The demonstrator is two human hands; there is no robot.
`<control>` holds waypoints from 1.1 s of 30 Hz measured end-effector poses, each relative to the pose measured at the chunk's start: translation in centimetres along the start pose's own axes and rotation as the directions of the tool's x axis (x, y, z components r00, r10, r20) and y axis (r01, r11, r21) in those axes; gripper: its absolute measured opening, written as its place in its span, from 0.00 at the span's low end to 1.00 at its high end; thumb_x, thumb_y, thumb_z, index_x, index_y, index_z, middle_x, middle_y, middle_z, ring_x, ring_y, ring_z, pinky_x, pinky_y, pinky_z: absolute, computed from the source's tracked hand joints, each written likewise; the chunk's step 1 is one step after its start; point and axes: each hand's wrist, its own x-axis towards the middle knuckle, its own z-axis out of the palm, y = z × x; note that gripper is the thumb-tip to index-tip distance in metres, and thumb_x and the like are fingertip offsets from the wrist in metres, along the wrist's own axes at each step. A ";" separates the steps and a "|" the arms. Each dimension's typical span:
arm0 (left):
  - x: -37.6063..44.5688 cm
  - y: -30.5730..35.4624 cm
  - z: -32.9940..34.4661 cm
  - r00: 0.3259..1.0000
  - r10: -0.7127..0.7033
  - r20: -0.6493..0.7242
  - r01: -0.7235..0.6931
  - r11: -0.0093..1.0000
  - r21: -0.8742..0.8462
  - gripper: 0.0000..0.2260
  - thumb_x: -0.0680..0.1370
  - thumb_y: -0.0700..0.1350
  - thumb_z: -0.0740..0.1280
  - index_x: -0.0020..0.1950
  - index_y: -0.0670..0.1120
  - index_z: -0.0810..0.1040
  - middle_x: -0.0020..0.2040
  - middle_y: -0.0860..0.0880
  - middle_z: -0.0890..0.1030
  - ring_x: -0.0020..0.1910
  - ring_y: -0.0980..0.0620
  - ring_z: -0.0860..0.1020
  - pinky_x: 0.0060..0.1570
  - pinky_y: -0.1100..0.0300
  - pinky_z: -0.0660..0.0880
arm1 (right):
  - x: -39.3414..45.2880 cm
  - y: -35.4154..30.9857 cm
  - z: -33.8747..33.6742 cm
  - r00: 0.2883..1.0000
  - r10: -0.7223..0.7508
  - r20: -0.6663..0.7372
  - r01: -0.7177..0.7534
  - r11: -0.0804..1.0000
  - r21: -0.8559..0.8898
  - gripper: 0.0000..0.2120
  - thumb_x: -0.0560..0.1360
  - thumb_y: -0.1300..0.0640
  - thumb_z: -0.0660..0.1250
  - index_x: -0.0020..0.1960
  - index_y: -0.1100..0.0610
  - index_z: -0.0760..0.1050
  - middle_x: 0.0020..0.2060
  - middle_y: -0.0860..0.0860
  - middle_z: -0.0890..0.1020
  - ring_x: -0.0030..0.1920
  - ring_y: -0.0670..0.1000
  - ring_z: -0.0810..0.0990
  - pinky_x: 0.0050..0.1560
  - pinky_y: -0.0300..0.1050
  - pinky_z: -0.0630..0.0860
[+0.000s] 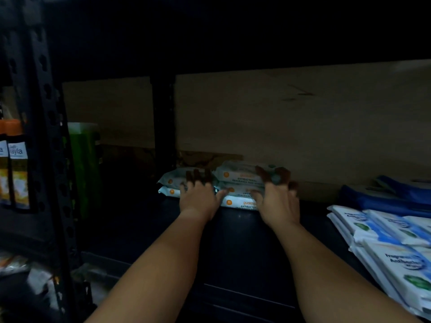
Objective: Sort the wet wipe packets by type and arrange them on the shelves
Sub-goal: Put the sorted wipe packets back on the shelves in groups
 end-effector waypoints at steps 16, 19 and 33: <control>0.4 -2.0 0.1 0.942 -0.330 0.053 0.310 0.805 -0.506 0.33 0.84 0.60 0.51 0.79 0.37 0.55 0.78 0.26 0.50 0.77 0.27 0.49 0.77 0.41 0.53 | 1.2 1.4 1.0 0.978 0.206 0.023 -0.202 0.925 0.321 0.40 0.69 0.41 0.77 0.75 0.56 0.67 0.71 0.64 0.66 0.69 0.65 0.66 0.68 0.53 0.70; 0.6 -2.6 -0.1 0.951 -0.307 0.038 0.265 0.746 -0.611 0.27 0.85 0.55 0.55 0.76 0.37 0.62 0.75 0.28 0.61 0.74 0.30 0.61 0.74 0.47 0.61 | 1.2 1.6 1.2 0.964 0.262 0.050 -0.260 0.884 0.389 0.40 0.68 0.43 0.79 0.74 0.57 0.68 0.68 0.64 0.68 0.65 0.62 0.72 0.66 0.52 0.74; -0.3 -3.3 -0.3 0.971 -0.233 0.042 0.210 0.763 -0.611 0.43 0.72 0.66 0.72 0.76 0.41 0.65 0.74 0.37 0.68 0.74 0.38 0.65 0.71 0.51 0.66 | 0.1 1.3 -0.1 0.954 0.276 0.117 -0.299 0.849 0.436 0.42 0.56 0.55 0.88 0.65 0.60 0.72 0.61 0.58 0.76 0.59 0.58 0.78 0.63 0.53 0.78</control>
